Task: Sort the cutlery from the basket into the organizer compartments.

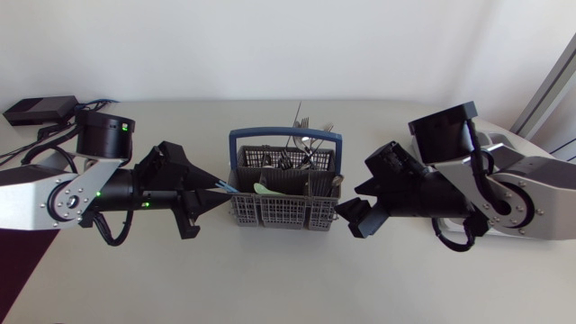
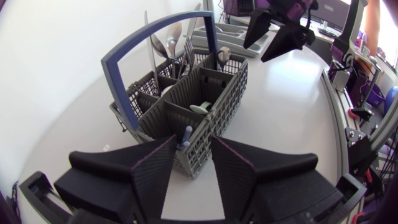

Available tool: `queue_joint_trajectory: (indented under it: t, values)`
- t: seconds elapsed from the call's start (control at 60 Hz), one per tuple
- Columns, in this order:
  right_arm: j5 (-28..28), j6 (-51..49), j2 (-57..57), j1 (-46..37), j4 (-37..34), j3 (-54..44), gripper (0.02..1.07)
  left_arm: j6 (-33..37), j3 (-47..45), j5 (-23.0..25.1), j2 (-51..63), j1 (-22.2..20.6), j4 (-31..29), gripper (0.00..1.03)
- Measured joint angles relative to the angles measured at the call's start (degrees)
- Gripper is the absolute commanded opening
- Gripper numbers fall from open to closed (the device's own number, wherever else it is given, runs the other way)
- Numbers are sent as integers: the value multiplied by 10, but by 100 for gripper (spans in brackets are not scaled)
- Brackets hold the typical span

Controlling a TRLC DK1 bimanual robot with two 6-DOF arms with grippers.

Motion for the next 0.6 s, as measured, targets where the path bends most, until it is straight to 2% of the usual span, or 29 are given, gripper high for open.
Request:
queue_joint_trajectory:
  t: [0.283,0.417,0.467,0.6]
  values:
    - [0,0,0,0,0,-9,84,-2,14,0,28,-14,17,33]
    - [1,0,0,0,1,-15,84,-2,14,0,38,-16,27,24]
    - [2,0,0,0,2,-17,84,-2,14,0,38,-16,28,24]
    - [2,0,0,0,3,-19,84,-2,14,0,38,-15,34,12]
